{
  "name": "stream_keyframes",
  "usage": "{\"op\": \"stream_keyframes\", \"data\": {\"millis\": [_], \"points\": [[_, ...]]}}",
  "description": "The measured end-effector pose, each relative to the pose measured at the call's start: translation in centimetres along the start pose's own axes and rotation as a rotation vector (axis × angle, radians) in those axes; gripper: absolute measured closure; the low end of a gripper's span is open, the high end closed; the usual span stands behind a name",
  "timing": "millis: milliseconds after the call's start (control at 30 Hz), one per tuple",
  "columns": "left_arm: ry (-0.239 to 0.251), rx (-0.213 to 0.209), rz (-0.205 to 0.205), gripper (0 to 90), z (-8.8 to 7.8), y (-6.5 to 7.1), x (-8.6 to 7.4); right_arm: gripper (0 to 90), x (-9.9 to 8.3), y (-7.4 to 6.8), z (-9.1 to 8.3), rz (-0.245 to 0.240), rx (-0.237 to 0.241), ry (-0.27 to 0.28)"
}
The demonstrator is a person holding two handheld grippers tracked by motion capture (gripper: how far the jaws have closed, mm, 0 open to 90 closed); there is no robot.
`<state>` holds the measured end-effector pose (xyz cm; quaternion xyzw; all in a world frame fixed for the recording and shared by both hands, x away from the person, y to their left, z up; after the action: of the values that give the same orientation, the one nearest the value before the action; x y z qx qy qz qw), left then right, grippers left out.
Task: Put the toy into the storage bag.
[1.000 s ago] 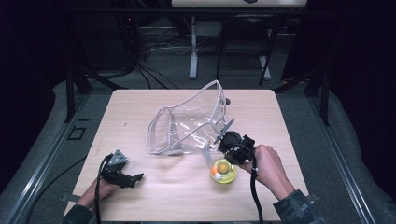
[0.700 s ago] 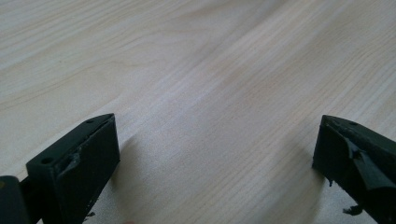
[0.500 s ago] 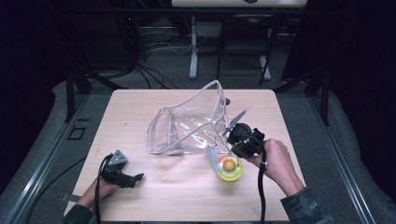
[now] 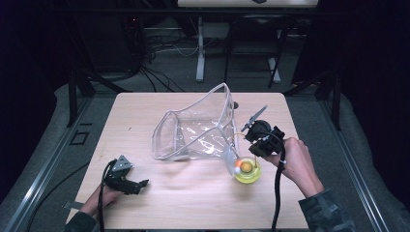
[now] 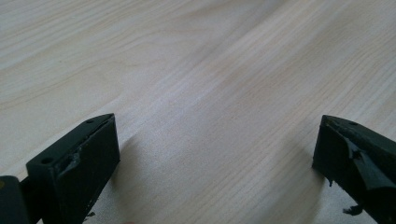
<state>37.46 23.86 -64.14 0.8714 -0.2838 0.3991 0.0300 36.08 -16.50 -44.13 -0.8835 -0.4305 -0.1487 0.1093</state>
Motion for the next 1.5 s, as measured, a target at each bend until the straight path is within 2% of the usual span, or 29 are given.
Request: {"op": "stream_keyframes", "data": {"millis": [433, 700, 833, 1233, 1333, 1500], "points": [[0.000, -0.001, 0.000, 0.3, 0.0, 0.0, 0.0, 87.8, 0.1, 2.4, -2.2, 0.053, -0.035, -0.011], [0.001, -0.001, 0.003, 0.3, 0.0, 0.0, 0.0, 87.7, -0.1, 4.5, -2.2, 0.106, -0.041, -0.012], [0.001, -0.002, 0.002, 0.3, 0.0, 0.0, 0.0, 87.8, -0.1, 5.2, -2.7, 0.117, -0.050, -0.023], [0.001, -0.002, 0.002, 0.3, 0.0, 0.0, 0.0, 87.8, 0.6, 6.8, -3.4, 0.169, -0.052, -0.015], [0.001, -0.002, -0.002, 0.3, 0.0, 0.0, 0.0, 87.8, 0.7, 7.0, -3.5, 0.161, -0.051, -0.020], [0.002, -0.003, -0.003, 0.3, 0.0, 0.0, 0.0, 87.7, 1.3, 7.5, -3.9, 0.175, -0.057, -0.022]]}}
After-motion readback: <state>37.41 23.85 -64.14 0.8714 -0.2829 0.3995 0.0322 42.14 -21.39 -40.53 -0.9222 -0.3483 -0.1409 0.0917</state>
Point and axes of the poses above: each handheld gripper's, and its own axes: z roughly forward along the jaws, x roughly out of its top, y roughly to its right, the point moved 7 cm from there along z, roughly forward along the jaws, and after that the axes turned 14 degrees about x, right-handed, at the moved point
